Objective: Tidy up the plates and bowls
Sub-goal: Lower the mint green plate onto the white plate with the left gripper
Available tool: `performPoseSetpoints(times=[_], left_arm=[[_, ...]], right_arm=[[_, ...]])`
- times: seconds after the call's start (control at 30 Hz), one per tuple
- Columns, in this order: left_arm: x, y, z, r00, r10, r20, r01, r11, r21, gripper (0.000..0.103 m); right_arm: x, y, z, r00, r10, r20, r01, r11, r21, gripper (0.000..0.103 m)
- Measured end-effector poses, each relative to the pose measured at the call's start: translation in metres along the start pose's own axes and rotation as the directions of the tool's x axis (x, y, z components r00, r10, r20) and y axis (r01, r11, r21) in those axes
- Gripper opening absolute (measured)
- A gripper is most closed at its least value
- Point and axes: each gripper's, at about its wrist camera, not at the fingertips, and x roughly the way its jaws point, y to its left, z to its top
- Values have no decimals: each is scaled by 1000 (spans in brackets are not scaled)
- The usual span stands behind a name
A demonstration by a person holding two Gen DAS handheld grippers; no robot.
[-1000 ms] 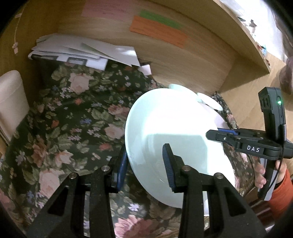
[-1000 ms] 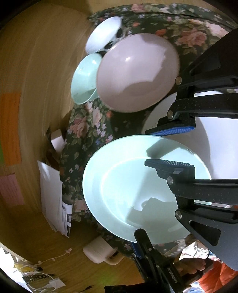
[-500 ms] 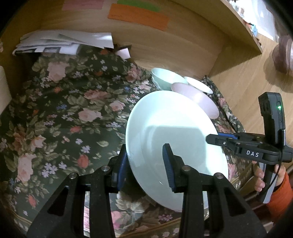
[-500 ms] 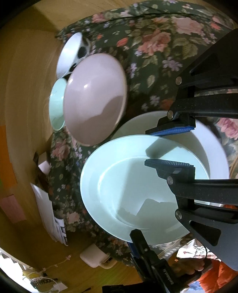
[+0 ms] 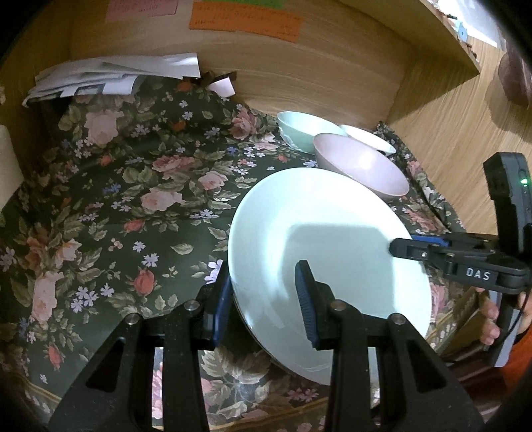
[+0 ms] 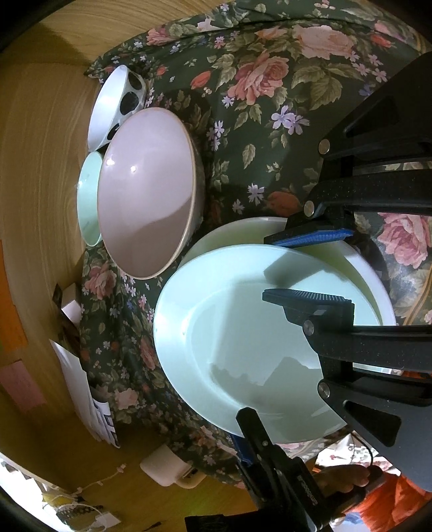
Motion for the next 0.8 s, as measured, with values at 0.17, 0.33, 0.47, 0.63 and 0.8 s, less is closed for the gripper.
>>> performPoseSetpoints(times=[0.17,0.33,0.47,0.63,0.8], left_arm=[[7,4,0,1000,10,-18,-10,1000,-7,37],[17,4,-2,999,17,-47,-18,1000,-6,37],[19,2,-1,998,28,-53,-27,1000,7,37],[20,3,1,998,21,-53,-20,999,32,37],[13,5,9,999,43,-17,-42,998,53,39]], right_arm=[[0,5,-3,1000,-14,-3,14,1000,-27,23],[-2,3,-5,1000,-5,3,5,1000,-20,23],[-3,4,-8,1000,-10,12,10,1000,-30,23],[-8,7,-13,999,-24,27,26,999,-48,23],[-19,3,-13,994,-76,72,80,995,-54,23]])
